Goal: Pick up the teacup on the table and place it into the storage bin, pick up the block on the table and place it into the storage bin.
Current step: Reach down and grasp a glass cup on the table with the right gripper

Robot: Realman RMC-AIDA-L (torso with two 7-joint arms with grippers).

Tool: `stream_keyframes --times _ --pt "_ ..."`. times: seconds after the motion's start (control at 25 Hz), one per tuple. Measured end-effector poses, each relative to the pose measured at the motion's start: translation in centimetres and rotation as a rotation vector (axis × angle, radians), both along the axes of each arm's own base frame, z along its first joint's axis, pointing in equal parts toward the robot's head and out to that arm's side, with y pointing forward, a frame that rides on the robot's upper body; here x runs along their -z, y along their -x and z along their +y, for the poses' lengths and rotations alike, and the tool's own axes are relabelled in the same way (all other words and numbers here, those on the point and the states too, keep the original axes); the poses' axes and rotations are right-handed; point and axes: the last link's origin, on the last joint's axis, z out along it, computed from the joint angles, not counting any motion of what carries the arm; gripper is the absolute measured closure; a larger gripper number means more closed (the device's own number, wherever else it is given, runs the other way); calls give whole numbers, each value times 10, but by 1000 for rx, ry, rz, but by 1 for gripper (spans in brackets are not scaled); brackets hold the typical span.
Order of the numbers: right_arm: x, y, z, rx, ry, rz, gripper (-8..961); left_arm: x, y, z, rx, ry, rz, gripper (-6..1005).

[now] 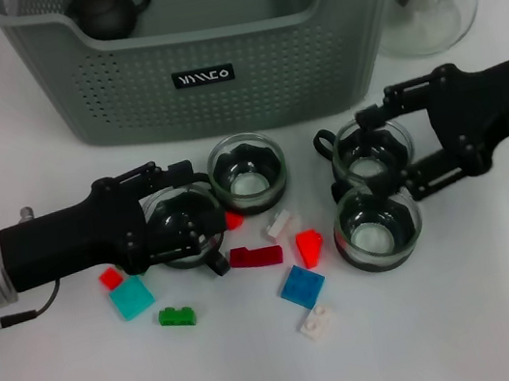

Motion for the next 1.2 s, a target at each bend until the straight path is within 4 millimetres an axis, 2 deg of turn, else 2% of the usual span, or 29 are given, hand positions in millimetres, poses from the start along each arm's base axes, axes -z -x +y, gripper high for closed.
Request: stream_keyframes --times 0.24,0.56,0.84,1.2 --pt "-1 16 2 -25 43 -195 67 -3 3 1 -7 -13 8 140" --pt "14 45 -5 -96 103 -458 69 -6 3 5 -20 -35 2 140" --pt "37 55 -7 -144 127 -593 71 -7 3 5 -29 -53 -9 140" --pt "69 57 -14 -215 132 -691 72 -7 5 4 -33 -54 -9 140"
